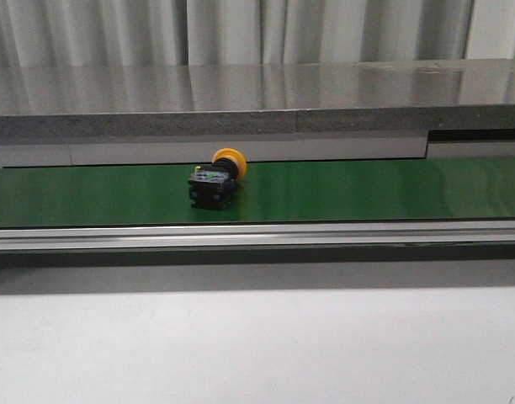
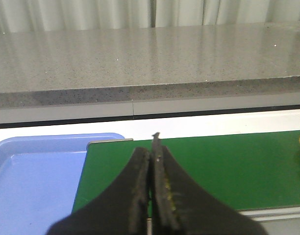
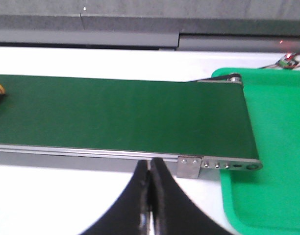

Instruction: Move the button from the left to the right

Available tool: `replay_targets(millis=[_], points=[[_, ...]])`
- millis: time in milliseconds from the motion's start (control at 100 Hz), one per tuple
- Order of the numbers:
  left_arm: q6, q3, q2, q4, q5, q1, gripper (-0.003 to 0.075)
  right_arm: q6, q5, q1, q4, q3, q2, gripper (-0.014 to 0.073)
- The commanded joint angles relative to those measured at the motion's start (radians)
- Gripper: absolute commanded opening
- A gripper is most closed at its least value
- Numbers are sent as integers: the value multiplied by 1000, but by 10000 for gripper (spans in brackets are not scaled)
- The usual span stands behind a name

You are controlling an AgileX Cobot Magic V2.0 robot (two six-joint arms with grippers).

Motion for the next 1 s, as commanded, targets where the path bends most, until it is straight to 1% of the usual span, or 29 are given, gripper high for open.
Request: replay_targets(millis=[0, 130, 250, 460, 510, 560, 610, 660, 680, 730, 800, 830, 870, 900, 990], points=[[0, -29, 4, -2, -85, -7, -20, -6, -25, -6, 28, -82, 92, -67], [0, -29, 4, -2, -85, -7, -20, -6, -26, -6, 38, -125, 198, -67], [0, -29, 4, -2, -85, -7, -20, -6, -25, -6, 46, -132, 282, -67], [0, -29, 4, -2, -85, -7, -20, -6, -2, -6, 48, -132, 363, -62], [0, -29, 4, -2, -85, -7, -20, -6, 2, -6, 50, -132, 367, -39], [0, -29, 4, -2, -85, -7, -20, -6, 4, -6, 52, -132, 367, 10], [0, -29, 4, -2, -85, -7, -20, -6, 6, -6, 54, -132, 367, 87], [0, -29, 4, -2, -85, -7, -20, -6, 9, -6, 54, -132, 367, 197], [0, -29, 4, -2, -85, -7, -20, -6, 10, -6, 54, -132, 367, 228], [0, -29, 4, -2, -85, -7, -20, -6, 11, -6, 54, -132, 367, 354], [0, -29, 4, -2, -85, -7, -20, -6, 11, -6, 58, -132, 367, 491], [0, -29, 4, -2, -85, -7, -20, -6, 11, -6, 66, -132, 367, 532], [0, -29, 4, -2, -85, -7, -20, -6, 9, -6, 75, -132, 367, 577], [0, -29, 4, -2, -85, -7, -20, -6, 7, -6, 85, -132, 367, 596], [0, -29, 4, -2, -85, -7, -20, -6, -1, -6, 119, -132, 368, 603]])
